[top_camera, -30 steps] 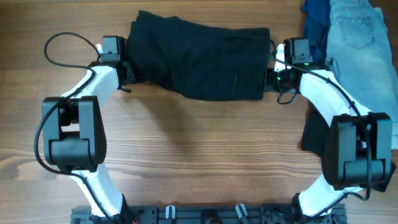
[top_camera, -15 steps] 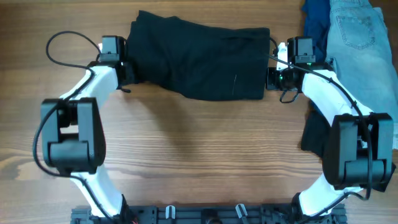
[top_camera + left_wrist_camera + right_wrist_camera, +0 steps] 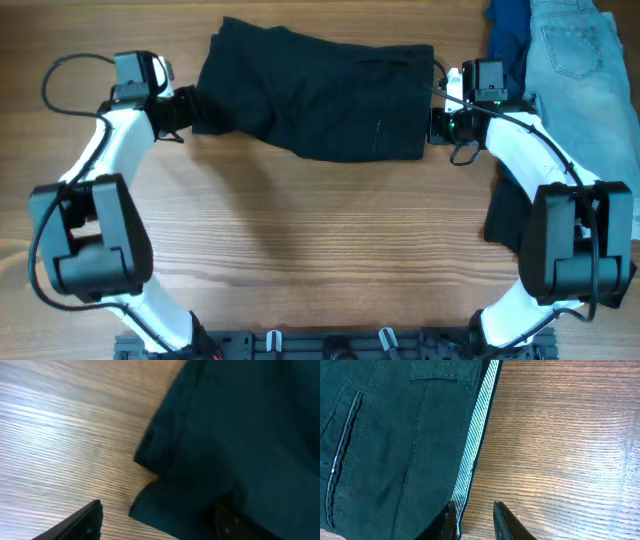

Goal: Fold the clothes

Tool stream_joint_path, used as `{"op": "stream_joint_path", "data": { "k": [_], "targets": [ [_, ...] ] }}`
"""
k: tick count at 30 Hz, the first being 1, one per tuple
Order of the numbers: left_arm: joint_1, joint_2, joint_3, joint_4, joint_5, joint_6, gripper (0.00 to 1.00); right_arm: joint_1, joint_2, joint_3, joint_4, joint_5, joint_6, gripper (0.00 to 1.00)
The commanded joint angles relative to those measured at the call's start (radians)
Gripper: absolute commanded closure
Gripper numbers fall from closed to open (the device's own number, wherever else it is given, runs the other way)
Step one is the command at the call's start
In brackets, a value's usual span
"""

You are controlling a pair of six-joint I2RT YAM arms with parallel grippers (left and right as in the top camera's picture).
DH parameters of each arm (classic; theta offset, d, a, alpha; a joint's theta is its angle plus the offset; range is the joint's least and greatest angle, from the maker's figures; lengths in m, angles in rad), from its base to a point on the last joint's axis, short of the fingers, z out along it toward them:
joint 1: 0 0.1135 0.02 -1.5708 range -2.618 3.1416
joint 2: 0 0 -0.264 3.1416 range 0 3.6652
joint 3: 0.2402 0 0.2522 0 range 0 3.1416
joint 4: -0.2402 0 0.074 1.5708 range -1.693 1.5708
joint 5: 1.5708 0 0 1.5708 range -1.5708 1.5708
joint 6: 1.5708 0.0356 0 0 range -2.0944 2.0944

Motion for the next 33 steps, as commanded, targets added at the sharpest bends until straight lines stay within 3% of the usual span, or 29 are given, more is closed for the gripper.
{"op": "stream_joint_path", "data": {
  "k": [1, 7, 20, 22, 27, 33],
  "targets": [
    [-0.023, 0.053, -0.001, 0.011, 0.049, 0.02, 0.35, 0.0, 0.018, -0.013, 0.009, -0.024, -0.005, 0.75],
    [-0.04, 0.082, -0.001, 0.04, 0.045, 0.042, 0.45, 0.0, 0.018, -0.013, 0.01, -0.042, -0.006, 0.74],
    [-0.055, 0.143, -0.001, 0.096, 0.026, 0.042, 0.48, 0.0, 0.018, -0.013, 0.018, -0.042, -0.006, 0.74],
    [-0.064, 0.149, -0.001, 0.095, 0.003, 0.043, 0.53, 0.0, 0.018, -0.013, 0.018, -0.042, -0.006, 0.74],
    [-0.084, 0.152, -0.001, 0.096, -0.047, 0.042, 0.96, 0.0, 0.018, -0.013, 0.017, -0.042, -0.006, 0.74],
    [-0.074, 0.15, -0.001, 0.093, -0.078, 0.037, 0.96, 0.0, 0.018, -0.013, 0.016, -0.041, -0.006, 0.74]
  ]
}}
